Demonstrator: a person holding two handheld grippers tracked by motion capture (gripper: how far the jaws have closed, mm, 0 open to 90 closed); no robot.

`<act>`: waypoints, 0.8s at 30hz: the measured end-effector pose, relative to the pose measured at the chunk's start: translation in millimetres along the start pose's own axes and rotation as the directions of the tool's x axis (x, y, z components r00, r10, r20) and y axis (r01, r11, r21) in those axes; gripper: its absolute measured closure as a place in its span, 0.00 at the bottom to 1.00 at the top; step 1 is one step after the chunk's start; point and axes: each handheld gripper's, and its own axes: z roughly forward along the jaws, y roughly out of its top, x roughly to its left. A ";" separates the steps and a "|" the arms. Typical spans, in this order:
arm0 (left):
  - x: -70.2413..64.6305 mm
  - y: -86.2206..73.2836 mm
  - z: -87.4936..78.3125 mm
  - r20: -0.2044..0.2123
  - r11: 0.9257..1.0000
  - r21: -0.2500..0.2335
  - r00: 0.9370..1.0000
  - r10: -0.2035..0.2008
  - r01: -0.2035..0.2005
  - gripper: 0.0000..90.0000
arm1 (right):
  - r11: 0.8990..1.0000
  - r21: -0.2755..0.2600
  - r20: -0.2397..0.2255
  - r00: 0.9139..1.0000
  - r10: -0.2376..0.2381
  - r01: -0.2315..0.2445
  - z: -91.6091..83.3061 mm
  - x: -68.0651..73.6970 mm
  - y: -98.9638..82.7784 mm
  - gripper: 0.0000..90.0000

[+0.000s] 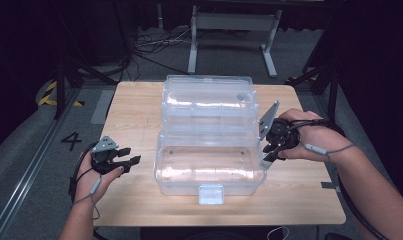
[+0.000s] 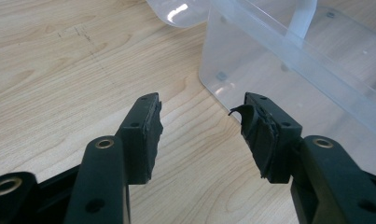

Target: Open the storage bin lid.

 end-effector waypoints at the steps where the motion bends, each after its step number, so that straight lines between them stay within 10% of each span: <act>1: -0.1 0.0 -0.1 -0.001 1.000 0.000 1.000 0.000 0.000 0.54 | 1.000 0.000 0.000 1.000 0.000 0.000 0.0 0.0 0.0 0.79; 24: -0.7 0.0 0.8 0.001 1.000 -0.001 1.000 -0.002 0.002 0.54 | 0.998 0.013 -0.037 0.997 -0.061 0.062 32.5 3.7 16.1 0.79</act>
